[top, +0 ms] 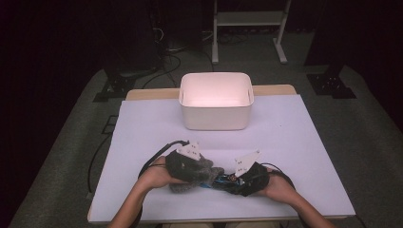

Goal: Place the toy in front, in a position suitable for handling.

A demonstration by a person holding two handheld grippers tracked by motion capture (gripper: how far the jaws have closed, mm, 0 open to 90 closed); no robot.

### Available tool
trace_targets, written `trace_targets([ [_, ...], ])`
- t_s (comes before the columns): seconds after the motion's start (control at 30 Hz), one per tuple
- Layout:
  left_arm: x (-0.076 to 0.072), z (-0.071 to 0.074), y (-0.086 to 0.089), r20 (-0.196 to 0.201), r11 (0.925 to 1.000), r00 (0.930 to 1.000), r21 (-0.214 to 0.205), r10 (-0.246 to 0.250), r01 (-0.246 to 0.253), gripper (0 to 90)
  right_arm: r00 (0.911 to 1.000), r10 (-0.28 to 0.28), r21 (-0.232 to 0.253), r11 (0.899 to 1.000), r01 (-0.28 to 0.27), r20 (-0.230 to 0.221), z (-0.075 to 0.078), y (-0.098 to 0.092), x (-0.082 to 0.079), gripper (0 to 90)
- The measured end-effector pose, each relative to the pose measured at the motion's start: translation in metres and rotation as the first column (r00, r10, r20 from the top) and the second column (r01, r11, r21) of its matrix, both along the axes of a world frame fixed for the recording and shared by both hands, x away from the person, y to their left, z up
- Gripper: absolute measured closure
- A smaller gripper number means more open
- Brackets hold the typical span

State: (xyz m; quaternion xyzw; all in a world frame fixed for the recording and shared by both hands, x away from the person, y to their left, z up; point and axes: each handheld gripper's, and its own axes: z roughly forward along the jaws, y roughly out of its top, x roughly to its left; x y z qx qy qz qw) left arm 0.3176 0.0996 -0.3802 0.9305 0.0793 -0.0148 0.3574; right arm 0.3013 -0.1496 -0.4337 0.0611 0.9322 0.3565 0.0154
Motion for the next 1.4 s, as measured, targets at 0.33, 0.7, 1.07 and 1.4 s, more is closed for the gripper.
trace_targets([
  [0.33, 0.012, 0.008, -0.002, 0.022, 0.9993, 0.9993, 0.021, 0.03, -0.03, 72.7, 0.9994, 0.007, -0.038, 0.999, -0.006, 0.033, 0.005, -0.009, 0.018, 56.3],
  [0.7, 0.013, 0.001, -0.002, -0.006, 0.9995, 0.9995, 0.011, 0.03, -0.03, 72.7, 0.9959, -0.074, 0.019, 0.997, 0.075, -0.052, -0.001, -0.018, 0.025, 47.0],
  [1.07, 0.005, 0.001, -0.001, -0.013, 0.9997, 0.9998, 0.016, 0.017, -0.017, 72.6, 0.9937, -0.065, 0.057, 0.996, 0.07, -0.091, 0.009, -0.011, 0.019, 42.4],
  [1.4, -0.01, -0.002, 0.002, -0.018, 0.9998, 0.9998, 0.019, -0.003, 0.003, 72.6, 0.9871, -0.103, 0.044, 0.993, 0.109, -0.123, 0.014, -0.01, 0.016, 34.7],
])
